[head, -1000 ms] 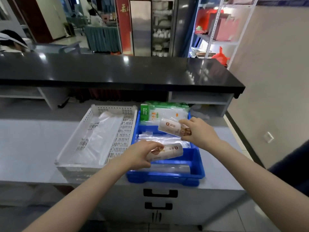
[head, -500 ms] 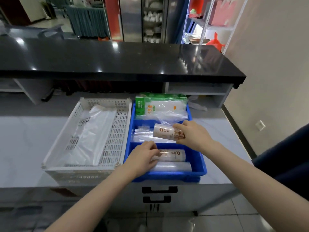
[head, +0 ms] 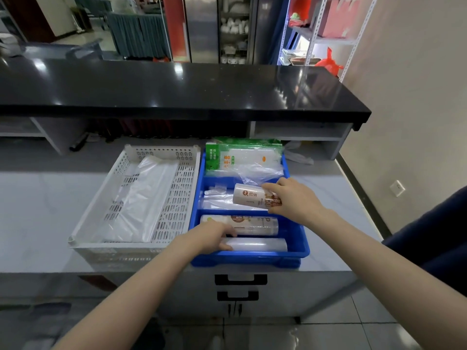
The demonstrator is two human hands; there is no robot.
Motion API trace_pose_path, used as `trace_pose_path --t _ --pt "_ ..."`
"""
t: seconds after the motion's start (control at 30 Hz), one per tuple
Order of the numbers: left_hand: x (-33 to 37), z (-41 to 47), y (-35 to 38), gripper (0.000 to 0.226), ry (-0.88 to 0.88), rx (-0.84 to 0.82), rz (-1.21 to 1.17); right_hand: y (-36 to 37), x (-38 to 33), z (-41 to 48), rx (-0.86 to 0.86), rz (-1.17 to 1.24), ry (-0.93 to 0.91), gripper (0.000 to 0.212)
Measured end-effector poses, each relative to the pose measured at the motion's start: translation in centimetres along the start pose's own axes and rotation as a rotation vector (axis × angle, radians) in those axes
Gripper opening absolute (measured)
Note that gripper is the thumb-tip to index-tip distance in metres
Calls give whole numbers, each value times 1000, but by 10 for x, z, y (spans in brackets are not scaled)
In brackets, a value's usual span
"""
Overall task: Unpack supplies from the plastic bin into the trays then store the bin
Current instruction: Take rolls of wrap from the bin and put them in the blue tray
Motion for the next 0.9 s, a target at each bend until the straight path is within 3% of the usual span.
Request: trace_pose_path --t 0.13,0.3,0.5,0.9 --pt "-1 -3 -2 41 29 64 49 -5 3 -7 8 2 -4 63" --pt "7 -34 -17 47 133 391 212 -15 7 -14 14 9 -16 59" --pt "6 -89 -41 34 207 718 318 -13 9 -23 -20 -5 -31 55" --pt "-61 -156 -73 41 -41 823 276 1 -37 -16 -107 32 -124 49"
Point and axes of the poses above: each hand's wrist, its own z-axis towards the middle knuckle, its own y-axis out of the palm, x = y × z, the point moved 7 cm from there along z, towards the middle knuckle, and after that the axes turned 9 degrees about -x, right-handed, at the moved point
